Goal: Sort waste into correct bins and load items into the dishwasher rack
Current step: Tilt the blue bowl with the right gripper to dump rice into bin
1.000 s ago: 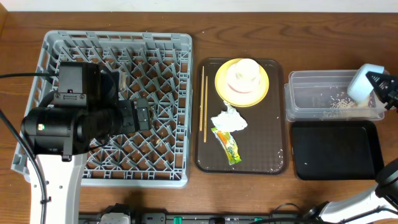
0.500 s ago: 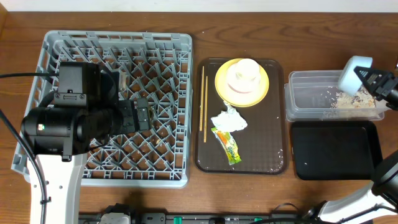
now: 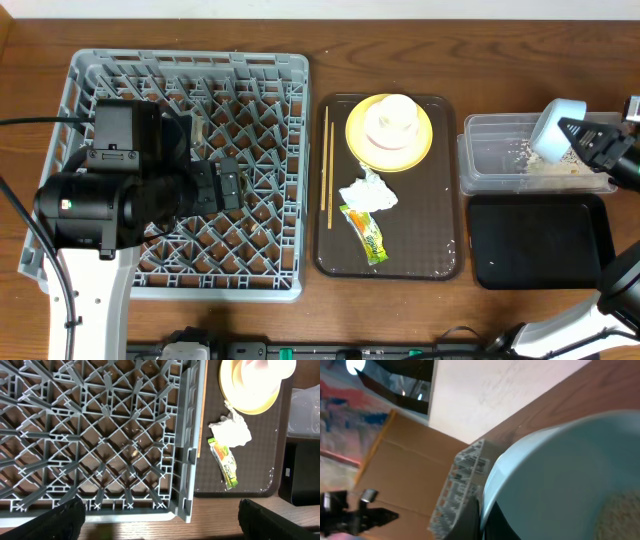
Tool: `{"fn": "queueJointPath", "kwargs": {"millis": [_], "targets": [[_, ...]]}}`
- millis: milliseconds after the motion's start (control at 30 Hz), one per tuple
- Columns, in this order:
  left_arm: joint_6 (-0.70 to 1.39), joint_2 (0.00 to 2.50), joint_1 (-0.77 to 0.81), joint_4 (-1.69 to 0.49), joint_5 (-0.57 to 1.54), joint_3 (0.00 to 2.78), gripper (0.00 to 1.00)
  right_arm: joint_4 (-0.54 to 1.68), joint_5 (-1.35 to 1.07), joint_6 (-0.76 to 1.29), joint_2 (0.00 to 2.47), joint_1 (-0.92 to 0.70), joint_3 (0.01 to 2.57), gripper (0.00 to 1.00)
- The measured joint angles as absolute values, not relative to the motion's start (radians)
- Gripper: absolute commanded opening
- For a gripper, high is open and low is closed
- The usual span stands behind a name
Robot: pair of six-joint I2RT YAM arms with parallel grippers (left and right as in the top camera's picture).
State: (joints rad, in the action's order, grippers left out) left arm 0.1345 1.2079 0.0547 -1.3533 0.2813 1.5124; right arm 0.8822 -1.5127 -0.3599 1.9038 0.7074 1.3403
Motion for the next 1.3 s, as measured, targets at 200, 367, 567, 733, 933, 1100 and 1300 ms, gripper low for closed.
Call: {"fn": "queueJointPath", "kwargs": {"millis": [200,367,567,733,933,1100,1300], "targets": [[0.134,1.208,0.055,-1.353,0.281,1.512,0.99,0.817,-1.516,-0.369,1.905,0.708,1.338,0.01],[0.134,1.208,0.055,-1.353,0.281,1.512,0.98,0.790,-1.519,-0.346,1.905,0.708,1.338,0.01],[0.134,1.208,0.055,-1.353,0.281,1.512,0.98,0.701,-1.520,-0.278,1.905,0.706,1.338,0.01],[0.134,1.208,0.055,-1.353,0.281,1.512,0.99,0.674,-1.522,-0.141,1.905,0.706,1.338,0.01],[0.134,1.208,0.055,-1.353,0.281,1.512,0.99,0.689,-1.512,-0.086,1.905,0.706,1.338,0.01],[0.134,1.208,0.055,-1.353,0.281,1.512,0.98,0.677,-1.504,-0.073,1.905,0.702,1.338,0.01],[0.134,1.208,0.055,-1.353,0.281,1.512,0.99,0.603,-1.512,-0.025,1.905,0.675,1.337,0.01]]}}
